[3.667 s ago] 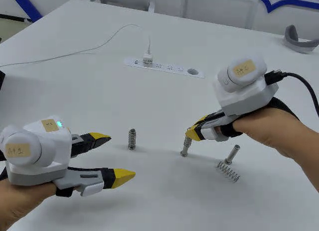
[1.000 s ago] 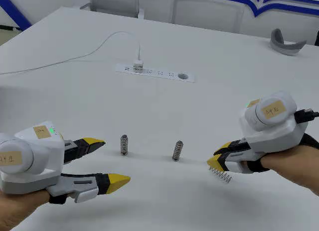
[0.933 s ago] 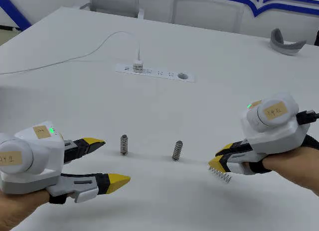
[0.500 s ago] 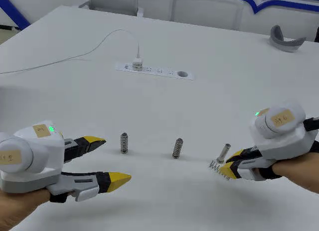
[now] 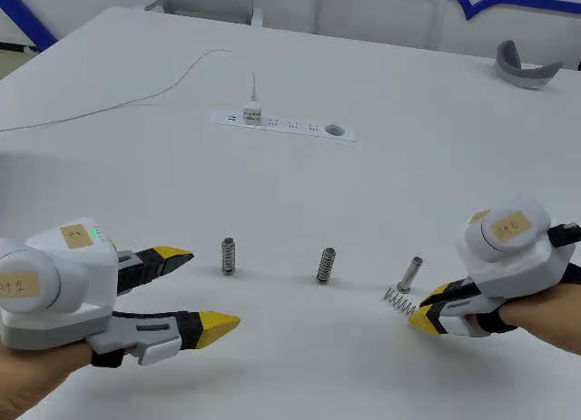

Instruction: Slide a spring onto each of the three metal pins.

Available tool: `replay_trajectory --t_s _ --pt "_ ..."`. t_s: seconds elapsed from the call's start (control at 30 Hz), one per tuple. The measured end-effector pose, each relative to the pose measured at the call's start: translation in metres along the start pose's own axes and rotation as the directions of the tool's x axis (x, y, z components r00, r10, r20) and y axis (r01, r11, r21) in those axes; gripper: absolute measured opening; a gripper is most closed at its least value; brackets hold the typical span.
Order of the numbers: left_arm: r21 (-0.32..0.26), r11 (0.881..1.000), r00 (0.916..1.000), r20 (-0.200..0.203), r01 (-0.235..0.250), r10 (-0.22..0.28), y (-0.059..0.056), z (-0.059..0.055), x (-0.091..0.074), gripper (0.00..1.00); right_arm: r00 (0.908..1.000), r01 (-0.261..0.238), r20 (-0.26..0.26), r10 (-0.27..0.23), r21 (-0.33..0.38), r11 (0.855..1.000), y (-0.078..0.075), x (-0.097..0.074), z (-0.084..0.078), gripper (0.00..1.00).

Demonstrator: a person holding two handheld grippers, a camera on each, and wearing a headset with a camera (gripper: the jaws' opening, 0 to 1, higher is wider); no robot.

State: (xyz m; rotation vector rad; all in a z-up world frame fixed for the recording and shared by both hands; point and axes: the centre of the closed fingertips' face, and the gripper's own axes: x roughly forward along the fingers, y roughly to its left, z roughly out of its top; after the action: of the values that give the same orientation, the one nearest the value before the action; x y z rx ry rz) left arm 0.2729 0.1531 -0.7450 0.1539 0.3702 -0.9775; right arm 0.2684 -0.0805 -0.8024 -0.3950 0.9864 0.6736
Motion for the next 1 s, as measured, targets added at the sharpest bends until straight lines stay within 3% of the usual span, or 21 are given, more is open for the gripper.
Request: replay_trajectory --t_s 0.63,0.8,1.0 --pt "0.000 1.000 0.9997 -0.019 0.017 -0.017 -0.008 -0.008 -0.005 0.62 0.9998 -0.013 -0.017 0.013 -0.012 1.000 0.000 0.005 -0.002 0.12" --pt "0.002 0.999 0.9991 -0.024 0.035 -0.034 -0.015 -0.009 -0.004 0.61 0.9996 -0.020 -0.020 0.020 -0.019 1.000 0.003 0.002 -0.003 0.12" --pt "0.009 0.997 0.9960 -0.033 0.083 -0.083 -0.032 -0.012 0.003 0.60 0.9992 -0.037 -0.013 0.037 -0.046 0.998 0.014 -0.006 0.002 0.11"
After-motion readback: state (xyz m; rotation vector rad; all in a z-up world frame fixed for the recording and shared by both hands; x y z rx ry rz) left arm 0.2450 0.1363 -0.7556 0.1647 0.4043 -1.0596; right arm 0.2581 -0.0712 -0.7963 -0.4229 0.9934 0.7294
